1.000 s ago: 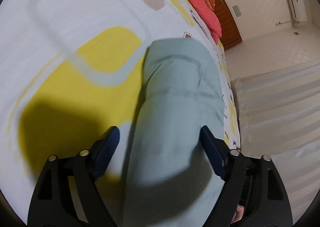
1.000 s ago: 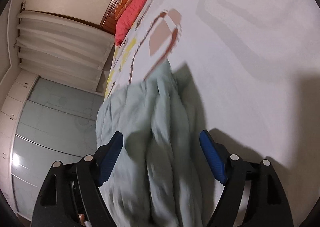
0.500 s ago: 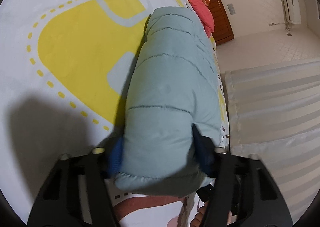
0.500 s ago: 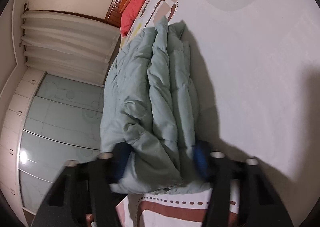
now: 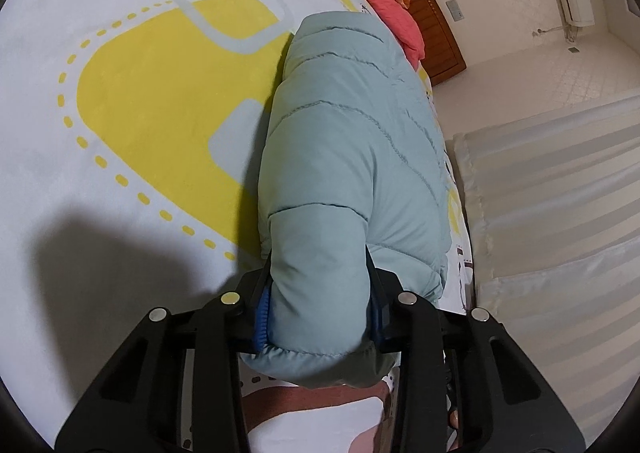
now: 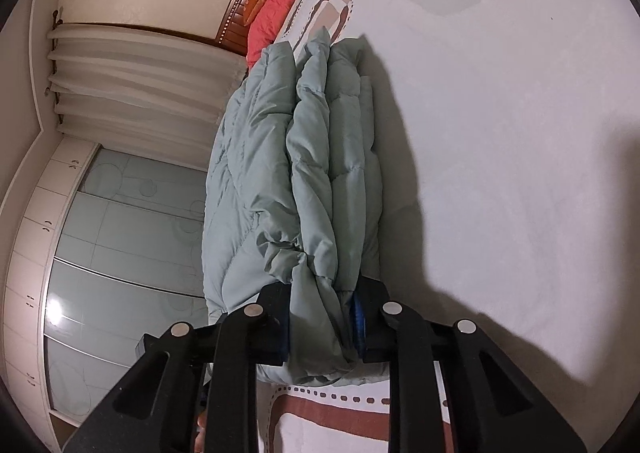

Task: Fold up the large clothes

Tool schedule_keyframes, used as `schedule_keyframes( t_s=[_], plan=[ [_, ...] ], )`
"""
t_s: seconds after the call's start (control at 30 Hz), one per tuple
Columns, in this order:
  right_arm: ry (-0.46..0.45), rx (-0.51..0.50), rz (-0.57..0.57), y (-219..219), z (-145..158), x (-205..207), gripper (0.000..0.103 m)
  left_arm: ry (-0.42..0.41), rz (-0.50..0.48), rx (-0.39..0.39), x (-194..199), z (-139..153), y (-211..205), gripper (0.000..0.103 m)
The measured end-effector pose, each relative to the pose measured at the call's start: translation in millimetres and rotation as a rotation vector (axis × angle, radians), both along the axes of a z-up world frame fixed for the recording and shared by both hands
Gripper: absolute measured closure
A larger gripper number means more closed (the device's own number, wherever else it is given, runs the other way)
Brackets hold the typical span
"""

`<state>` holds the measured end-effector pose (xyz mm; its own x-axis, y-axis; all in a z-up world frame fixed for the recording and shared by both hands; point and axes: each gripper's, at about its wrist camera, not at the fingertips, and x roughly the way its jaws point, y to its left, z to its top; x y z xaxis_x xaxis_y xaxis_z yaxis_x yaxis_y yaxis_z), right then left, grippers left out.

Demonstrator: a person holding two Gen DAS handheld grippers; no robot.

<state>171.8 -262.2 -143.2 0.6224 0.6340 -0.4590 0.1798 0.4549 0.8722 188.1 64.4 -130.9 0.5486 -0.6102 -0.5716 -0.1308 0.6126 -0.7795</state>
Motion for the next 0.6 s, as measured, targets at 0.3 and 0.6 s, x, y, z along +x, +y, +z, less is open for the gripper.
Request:
schedule_keyframes(
  t_s=[0.3,0.6],
  plan=[
    [-0.003,0.012,-0.010,-0.5,-5.1,-4.4,0.080,-0.003,0.016,-0.004,-1.6,-1.8,-4.3,0.068],
    [-0.012,0.007,-0.046,-1.3,-7.2,-6.8,0.080,-0.006,0.057,-0.012,-8.6,-7.8,-7.6,0.068]
  ],
)
